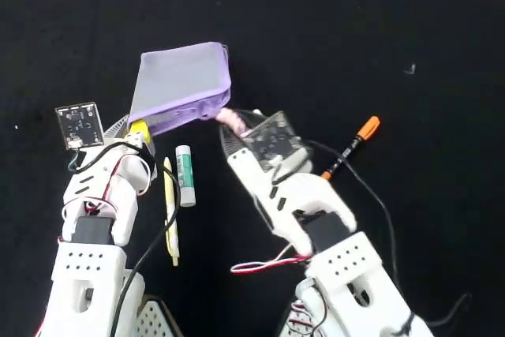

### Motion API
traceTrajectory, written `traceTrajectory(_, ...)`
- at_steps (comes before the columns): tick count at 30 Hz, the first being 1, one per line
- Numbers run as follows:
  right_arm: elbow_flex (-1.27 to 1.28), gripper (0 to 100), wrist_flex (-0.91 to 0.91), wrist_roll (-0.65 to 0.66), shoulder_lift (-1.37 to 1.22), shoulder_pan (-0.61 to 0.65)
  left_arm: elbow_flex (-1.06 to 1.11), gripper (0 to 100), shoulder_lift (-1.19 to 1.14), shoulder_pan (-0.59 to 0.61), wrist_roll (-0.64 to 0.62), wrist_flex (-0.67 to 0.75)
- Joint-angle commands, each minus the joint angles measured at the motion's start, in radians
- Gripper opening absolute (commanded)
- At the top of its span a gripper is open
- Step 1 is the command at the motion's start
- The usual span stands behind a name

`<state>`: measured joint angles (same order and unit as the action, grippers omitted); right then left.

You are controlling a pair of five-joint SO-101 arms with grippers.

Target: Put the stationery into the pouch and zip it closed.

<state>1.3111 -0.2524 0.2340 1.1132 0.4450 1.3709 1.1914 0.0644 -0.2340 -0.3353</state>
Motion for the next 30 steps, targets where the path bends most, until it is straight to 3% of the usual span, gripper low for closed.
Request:
traceTrajectory(1,-0.058,1.1,-0.008,0.011,0.07,-0.074,-0.021,3,0.017,0.035,-0.006,-0.025)
traceTrajectory(12,-0.097,1.1,-0.006,0.011,0.056,-0.206,-0.018,3,0.017,0.125,-0.012,-0.014)
traceTrajectory(21,-0.091,1.1,-0.009,0.015,0.061,-0.166,-0.016,3,0.017,0.117,-0.009,-0.015)
traceTrajectory(30,-0.185,1.1,-0.169,0.011,0.088,-0.107,-0.016,3,0.017,0.113,-0.011,-0.009)
